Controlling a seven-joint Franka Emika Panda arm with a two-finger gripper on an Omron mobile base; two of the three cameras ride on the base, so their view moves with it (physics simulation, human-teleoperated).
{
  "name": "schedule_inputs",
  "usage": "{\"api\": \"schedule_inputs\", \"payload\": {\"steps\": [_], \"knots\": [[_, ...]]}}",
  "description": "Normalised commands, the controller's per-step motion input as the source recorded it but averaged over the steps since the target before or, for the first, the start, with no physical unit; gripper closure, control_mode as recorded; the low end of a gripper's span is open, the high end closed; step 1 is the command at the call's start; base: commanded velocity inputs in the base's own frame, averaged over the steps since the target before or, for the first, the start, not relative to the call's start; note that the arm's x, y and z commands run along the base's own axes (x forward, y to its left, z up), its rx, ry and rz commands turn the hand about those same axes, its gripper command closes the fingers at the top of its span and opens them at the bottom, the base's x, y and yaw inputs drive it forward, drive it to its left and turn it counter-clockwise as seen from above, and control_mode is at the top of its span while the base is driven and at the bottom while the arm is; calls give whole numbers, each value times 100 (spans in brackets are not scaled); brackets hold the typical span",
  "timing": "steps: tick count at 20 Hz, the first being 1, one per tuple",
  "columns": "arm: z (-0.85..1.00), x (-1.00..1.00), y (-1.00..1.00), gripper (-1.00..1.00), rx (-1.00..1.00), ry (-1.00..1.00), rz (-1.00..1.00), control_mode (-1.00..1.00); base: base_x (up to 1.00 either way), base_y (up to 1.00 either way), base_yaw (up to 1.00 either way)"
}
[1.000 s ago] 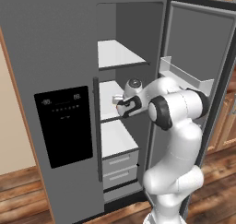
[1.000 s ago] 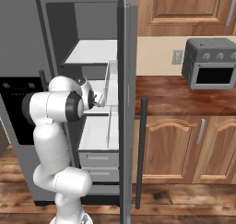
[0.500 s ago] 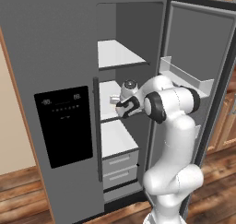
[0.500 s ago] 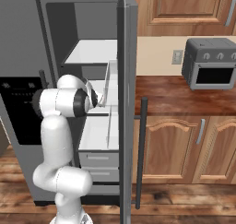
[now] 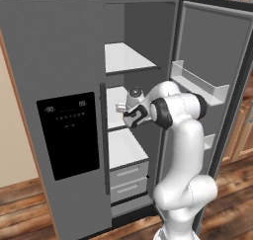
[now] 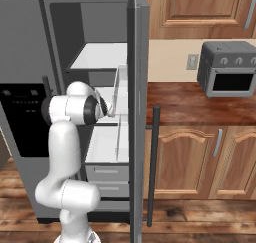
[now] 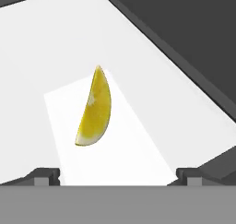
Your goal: Gather the lemon wedge and cucumber from the fridge and place them on a tray on the dining counter. Then gather the fishs from the fridge and place them on the other tray.
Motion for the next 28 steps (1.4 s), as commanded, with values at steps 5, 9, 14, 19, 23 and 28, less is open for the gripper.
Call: {"api": "schedule_inputs", "payload": {"steps": [5,9,14,19,23,28], "knots": [[-18,19,0,-100,0,0,-1,-100,0,0,0],[-2,31,0,-100,0,0,-1,-100,0,0,0],[0,37,0,-100,0,0,-2,-100,0,0,0],[-5,38,0,-100,0,0,-1,-100,0,0,0],[-15,42,0,-100,0,0,0,-100,0,0,0],[-21,40,0,-100,0,0,0,-100,0,0,0]]}}
